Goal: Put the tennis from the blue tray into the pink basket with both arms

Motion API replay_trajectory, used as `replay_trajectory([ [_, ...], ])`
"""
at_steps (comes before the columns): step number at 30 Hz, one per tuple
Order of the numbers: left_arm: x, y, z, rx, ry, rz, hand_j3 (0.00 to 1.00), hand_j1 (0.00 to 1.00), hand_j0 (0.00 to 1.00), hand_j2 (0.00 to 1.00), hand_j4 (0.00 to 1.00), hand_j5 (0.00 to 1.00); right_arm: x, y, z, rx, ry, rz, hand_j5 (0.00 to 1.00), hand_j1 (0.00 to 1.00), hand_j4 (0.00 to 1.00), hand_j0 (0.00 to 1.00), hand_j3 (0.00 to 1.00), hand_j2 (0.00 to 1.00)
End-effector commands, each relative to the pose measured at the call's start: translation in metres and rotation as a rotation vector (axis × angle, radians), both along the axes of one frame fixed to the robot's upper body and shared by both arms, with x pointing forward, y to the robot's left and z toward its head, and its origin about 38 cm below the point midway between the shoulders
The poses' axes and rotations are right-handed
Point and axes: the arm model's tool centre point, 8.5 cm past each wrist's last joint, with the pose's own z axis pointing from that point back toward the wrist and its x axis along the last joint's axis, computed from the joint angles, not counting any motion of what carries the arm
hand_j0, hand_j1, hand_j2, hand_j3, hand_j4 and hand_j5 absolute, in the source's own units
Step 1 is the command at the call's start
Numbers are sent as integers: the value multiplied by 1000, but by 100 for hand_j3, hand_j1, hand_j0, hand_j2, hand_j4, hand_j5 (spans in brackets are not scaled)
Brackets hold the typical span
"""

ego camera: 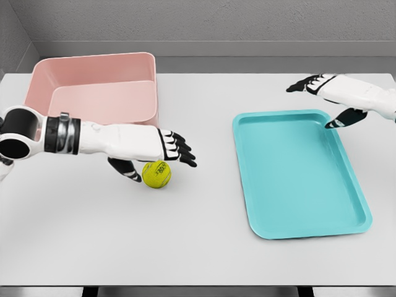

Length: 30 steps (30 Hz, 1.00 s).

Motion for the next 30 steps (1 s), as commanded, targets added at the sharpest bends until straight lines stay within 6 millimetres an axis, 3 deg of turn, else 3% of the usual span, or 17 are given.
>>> replay_trajectory([
  [1,3,0,-5,14,13,29,100,100,100,100,100,100,0,2,0,12,1,1,100,100,100,100,100,100],
  [7,15,15,-13,46,25,94,100,100,100,100,100,100,0,3,1,14,-4,4,100,100,100,100,100,100],
  [21,7,-8,-32,125,-12,23,100,100,100,100,100,100,-1,4,-2,13,3,6,100,100,100,100,100,100],
  [28,9,-5,-31,124,-7,33,100,100,100,100,100,100,-2,5,-4,11,8,9,100,100,100,100,100,100],
  [30,18,2,-33,136,-4,65,100,100,100,100,100,100,-2,5,-4,11,8,9,100,100,100,100,100,100],
])
